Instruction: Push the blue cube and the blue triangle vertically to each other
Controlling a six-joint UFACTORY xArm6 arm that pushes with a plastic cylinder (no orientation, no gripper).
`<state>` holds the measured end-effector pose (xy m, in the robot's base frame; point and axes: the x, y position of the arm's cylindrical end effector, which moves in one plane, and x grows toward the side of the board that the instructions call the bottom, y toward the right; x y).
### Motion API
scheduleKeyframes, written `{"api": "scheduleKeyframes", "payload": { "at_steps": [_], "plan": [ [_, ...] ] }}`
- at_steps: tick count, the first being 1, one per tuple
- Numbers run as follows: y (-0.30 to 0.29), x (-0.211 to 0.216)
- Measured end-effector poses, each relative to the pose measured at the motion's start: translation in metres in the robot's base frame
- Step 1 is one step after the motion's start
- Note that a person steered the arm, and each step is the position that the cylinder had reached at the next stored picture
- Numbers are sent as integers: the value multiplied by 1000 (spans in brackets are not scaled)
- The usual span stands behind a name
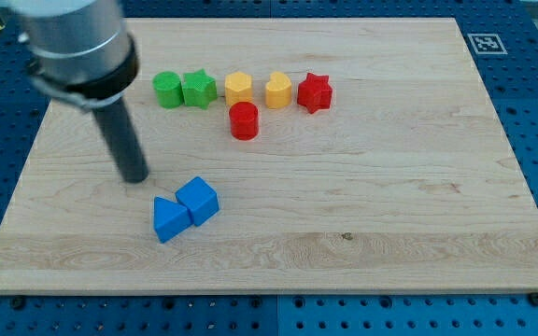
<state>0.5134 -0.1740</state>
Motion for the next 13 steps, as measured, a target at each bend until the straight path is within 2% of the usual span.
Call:
{"api": "scheduleKeyframes", "payload": {
  "at_steps": [1, 3, 6, 9, 11, 13],
  "plan": [
    [-2, 58],
    [20, 58],
    [72, 30],
    [130, 25],
    [93, 4],
    [88, -4]
  ]
}}
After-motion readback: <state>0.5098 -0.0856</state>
